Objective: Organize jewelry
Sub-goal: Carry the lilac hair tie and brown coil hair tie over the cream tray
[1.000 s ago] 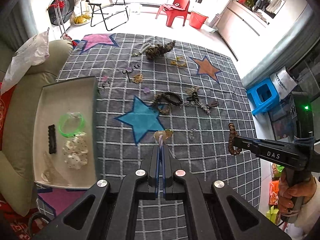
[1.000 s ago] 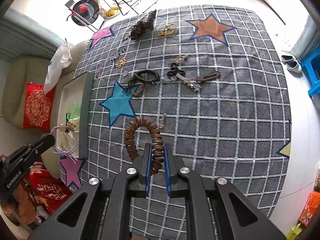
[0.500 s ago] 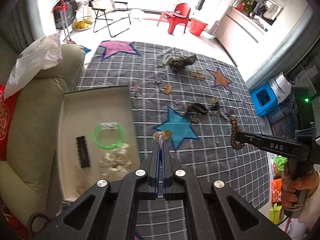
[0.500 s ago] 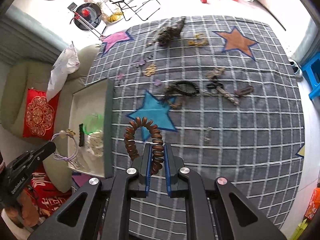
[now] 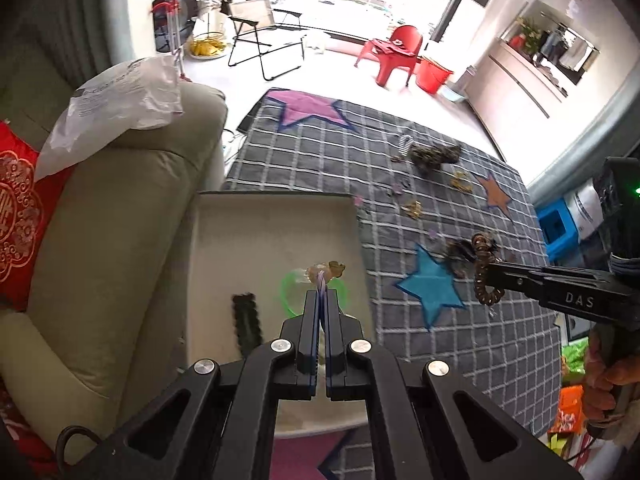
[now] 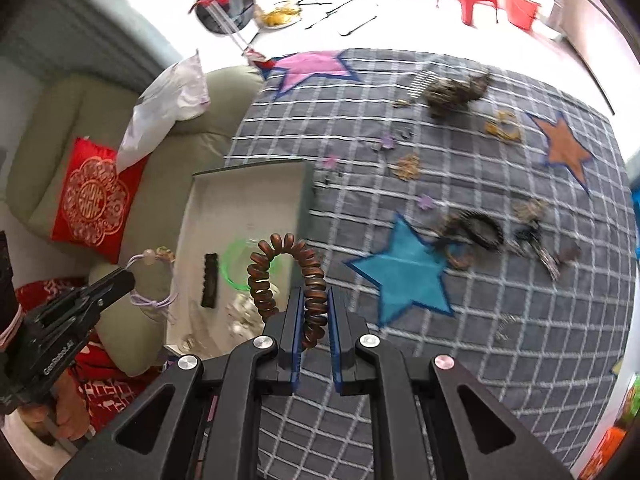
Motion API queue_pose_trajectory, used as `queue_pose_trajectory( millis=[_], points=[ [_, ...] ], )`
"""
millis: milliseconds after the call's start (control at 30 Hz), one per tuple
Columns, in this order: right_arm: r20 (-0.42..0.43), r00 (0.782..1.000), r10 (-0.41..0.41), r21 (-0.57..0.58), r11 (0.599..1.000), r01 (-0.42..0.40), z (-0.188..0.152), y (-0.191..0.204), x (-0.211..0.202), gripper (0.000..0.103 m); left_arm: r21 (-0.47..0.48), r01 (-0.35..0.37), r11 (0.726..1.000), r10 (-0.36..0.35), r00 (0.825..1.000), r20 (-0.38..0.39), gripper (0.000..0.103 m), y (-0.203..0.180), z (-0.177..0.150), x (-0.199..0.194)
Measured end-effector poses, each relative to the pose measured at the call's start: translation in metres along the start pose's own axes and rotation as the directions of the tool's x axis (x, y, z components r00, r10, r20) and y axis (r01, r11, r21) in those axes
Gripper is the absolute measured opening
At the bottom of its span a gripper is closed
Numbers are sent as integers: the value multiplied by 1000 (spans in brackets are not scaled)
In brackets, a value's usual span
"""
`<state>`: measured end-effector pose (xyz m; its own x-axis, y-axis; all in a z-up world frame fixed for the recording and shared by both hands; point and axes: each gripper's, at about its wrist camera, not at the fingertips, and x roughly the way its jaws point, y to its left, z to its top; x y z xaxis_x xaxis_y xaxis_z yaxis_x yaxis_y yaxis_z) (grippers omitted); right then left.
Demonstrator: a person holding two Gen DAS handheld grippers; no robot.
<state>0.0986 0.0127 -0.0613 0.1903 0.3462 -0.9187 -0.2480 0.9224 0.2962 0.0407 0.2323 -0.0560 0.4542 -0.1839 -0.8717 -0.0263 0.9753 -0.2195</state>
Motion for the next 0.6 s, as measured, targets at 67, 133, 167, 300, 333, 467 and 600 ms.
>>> queue_pose_trajectory(
  millis=[67, 133, 167, 300, 333, 467, 600],
  points=[
    [-8, 1000, 3, -24, 1000, -3, 10, 11, 9, 12, -5, -10, 1000, 10, 1000, 4, 3, 9, 7, 8],
    [-15, 1000, 11, -37, 999, -12, 19, 19, 19, 12, -7, -17, 1000, 17, 1000, 4, 3, 17, 11, 15],
    [-20, 1000, 17, -41, 999, -18, 24, 23, 24, 12, -7, -25, 1000, 25, 1000, 3, 3, 21, 15, 20],
    [-41, 999, 26, -49, 998, -28, 39, 33, 46, 12, -31, -36, 999, 36, 999, -4, 3, 36, 25, 44],
    [-47, 999, 27, -50, 998, -30, 44, 36, 53, 12, -34, -38, 999, 38, 999, -5, 3, 38, 27, 50],
    [-66, 997, 26, -58, 998, -30, 59, 42, 81, 12, -44, -66, 997, 65, 998, -13, 3, 51, 37, 79],
    [-87, 996, 27, -60, 998, -32, 72, 44, 106, 12, -61, -88, 994, 87, 996, -22, 3, 62, 42, 104]
  ],
)
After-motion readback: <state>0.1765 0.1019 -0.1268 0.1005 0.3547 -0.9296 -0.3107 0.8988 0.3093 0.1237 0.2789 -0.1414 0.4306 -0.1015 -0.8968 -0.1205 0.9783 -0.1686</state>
